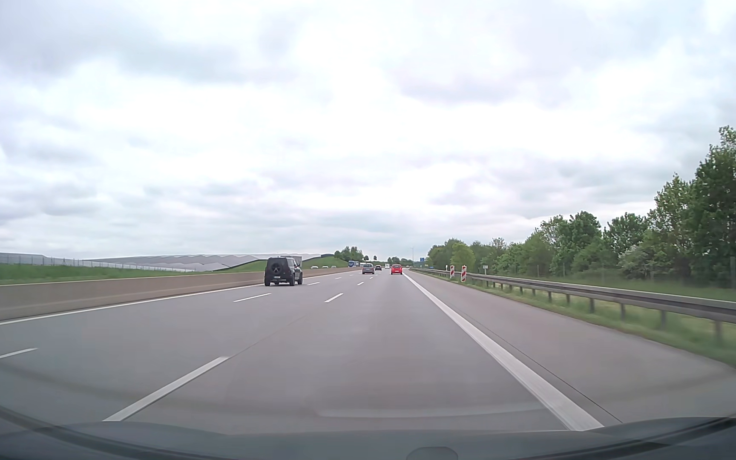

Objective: Follow the waypoints while adhering to traffic rules and regulations

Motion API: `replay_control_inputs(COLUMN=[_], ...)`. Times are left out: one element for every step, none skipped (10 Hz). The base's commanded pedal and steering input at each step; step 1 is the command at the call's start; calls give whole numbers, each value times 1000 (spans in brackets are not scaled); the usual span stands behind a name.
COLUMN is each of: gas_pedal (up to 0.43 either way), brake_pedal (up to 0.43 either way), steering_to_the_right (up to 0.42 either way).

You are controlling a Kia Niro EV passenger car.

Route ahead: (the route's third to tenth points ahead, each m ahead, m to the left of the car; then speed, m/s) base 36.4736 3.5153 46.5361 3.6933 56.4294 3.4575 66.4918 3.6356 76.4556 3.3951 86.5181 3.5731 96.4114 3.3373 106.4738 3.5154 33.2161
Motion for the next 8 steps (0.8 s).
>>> replay_control_inputs(gas_pedal=[240, 240, 240, 240, 240, 287, 299, 299], brake_pedal=[0, 0, 0, 0, 0, 0, 0, 0], steering_to_the_right=[-2, -3, -2, -2, -2, -2, -2, -2])
